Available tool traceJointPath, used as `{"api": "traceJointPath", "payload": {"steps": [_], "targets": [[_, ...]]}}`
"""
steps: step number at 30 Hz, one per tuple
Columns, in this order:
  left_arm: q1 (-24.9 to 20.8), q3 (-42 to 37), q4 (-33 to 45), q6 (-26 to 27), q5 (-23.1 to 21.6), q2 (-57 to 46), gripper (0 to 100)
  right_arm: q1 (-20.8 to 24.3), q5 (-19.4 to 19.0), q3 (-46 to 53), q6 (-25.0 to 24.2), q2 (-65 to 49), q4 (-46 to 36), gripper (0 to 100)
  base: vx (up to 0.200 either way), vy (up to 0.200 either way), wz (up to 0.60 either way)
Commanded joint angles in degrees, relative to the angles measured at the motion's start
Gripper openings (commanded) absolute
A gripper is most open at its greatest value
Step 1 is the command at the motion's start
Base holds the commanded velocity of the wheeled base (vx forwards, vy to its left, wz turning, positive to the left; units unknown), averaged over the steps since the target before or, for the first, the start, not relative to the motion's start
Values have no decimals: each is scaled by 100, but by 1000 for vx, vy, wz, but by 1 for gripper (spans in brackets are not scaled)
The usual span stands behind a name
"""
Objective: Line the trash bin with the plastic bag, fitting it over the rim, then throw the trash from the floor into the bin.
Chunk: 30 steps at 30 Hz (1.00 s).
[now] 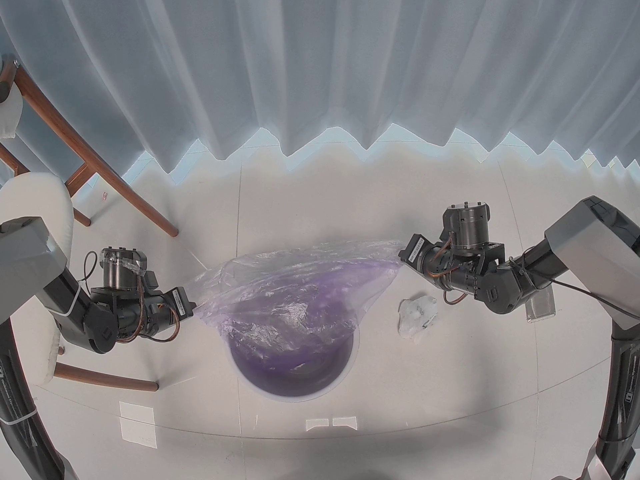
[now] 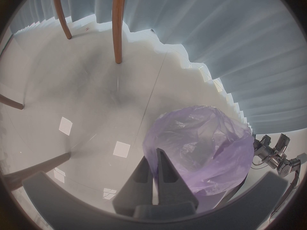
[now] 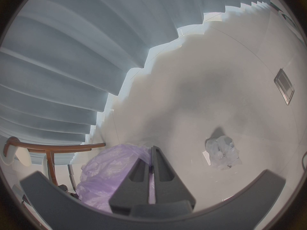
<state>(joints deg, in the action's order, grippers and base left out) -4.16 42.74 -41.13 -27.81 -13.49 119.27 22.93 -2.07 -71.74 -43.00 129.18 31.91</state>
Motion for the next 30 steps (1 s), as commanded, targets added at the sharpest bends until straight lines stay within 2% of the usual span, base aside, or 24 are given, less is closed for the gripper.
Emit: {"api": "traceJointPath", "payload": {"steps": [1, 2, 3, 5, 9, 13, 14, 16, 18, 21, 25, 30], "targets": [[38, -337, -79, 258, -4, -27, 0, 27, -4, 556, 116, -183, 342, 0, 0, 0, 0], [38, -337, -79, 258, -4, -27, 0, 27, -4, 556, 116, -183, 342, 0, 0, 0, 0], [47, -539, -123, 539, -13, -97, 0, 62, -4, 925, 248, -280, 561, 0, 0, 0, 0], [47, -706, -141, 750, -30, -150, 0, 89, -4, 1321, 336, -385, 895, 0, 0, 0, 0], [-24, -785, -132, 794, -13, -141, 0, 133, -4, 1734, 380, -376, 1484, 0, 0, 0, 0], [-33, -794, -141, 812, -4, -124, 0, 133, -12, 1883, 388, -385, 1704, 0, 0, 0, 0], [-33, -794, -141, 812, -13, -141, 0, 133, -12, 1883, 380, -394, 1722, 100, 0, 0, 0], [-50, -802, -141, 794, -22, -176, 0, 150, -12, 1910, 318, -491, 1818, 100, 0, 0, 0], [-59, -794, -150, 794, -22, -229, 0, 256, -30, 2059, 55, -860, 1845, 100, 0, 0, 0], [-68, -794, -141, 777, -30, -317, 0, 845, -303, 2490, -605, -1554, 1634, 100, 0, 0, 0], [-112, -802, -150, 777, -30, -370, 0, 1521, -320, 2665, -824, -1958, 1229, 100, 0, 0, 0], [-217, -873, -150, 768, -30, -528, 0, 1987, -311, 2261, -1484, -1932, 772, 100, 0, 0, 0]]}}
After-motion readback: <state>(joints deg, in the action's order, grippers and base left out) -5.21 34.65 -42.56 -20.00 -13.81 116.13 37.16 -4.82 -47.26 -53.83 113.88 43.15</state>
